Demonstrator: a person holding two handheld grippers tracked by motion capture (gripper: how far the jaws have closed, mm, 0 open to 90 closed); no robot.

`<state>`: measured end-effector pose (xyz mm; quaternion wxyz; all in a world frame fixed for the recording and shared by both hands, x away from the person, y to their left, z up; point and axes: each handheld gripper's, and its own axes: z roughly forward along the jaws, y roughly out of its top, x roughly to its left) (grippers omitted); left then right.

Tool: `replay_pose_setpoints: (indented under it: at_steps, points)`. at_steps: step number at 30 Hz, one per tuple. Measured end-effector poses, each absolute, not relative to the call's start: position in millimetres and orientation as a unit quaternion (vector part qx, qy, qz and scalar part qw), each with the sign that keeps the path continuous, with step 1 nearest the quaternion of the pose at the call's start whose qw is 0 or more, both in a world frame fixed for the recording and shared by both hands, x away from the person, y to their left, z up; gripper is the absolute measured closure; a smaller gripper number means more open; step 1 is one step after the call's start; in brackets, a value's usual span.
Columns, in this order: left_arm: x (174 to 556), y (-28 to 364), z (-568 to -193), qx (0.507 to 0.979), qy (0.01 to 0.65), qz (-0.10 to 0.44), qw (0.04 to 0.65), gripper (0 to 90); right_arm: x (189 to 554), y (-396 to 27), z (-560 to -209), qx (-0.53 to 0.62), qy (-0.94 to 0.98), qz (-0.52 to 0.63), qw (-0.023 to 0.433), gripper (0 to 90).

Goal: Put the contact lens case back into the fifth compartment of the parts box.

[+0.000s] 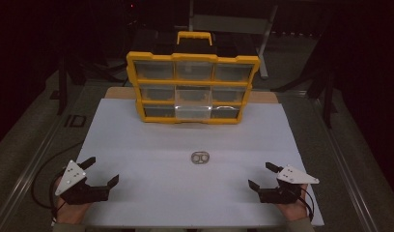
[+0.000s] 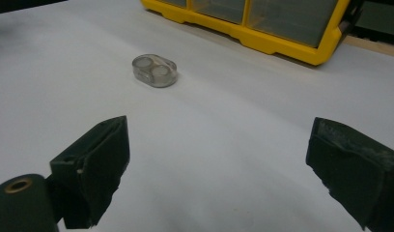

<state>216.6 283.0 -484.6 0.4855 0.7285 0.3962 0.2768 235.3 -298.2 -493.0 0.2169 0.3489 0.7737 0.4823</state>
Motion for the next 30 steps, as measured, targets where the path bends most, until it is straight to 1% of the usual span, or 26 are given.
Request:
replay_pose_setpoints:
  at_steps: [9,17,20,30]
  points:
    - [216.4,286.7,-484.0,0.721,0.408,0.288,0.48,0.0,235.4,-299.7,-494.5,0.354,0.771,0.486,0.209,7.7]
    - [217.3,290.1,-485.7,0.709,0.425,0.297,0.477,0.0,237.4,-299.5,-494.0,0.367,0.772,0.482,0.19,7.8]
    - [216.9,288.4,-485.4,0.71,0.424,0.299,0.476,0.0,239.0,-294.3,-491.1,0.362,0.785,0.469,0.181,8.1]
    - [216.7,290.3,-485.5,0.699,0.435,0.298,0.482,0.0,245.4,-289.7,-477.5,0.363,0.783,0.473,0.176,8.1]
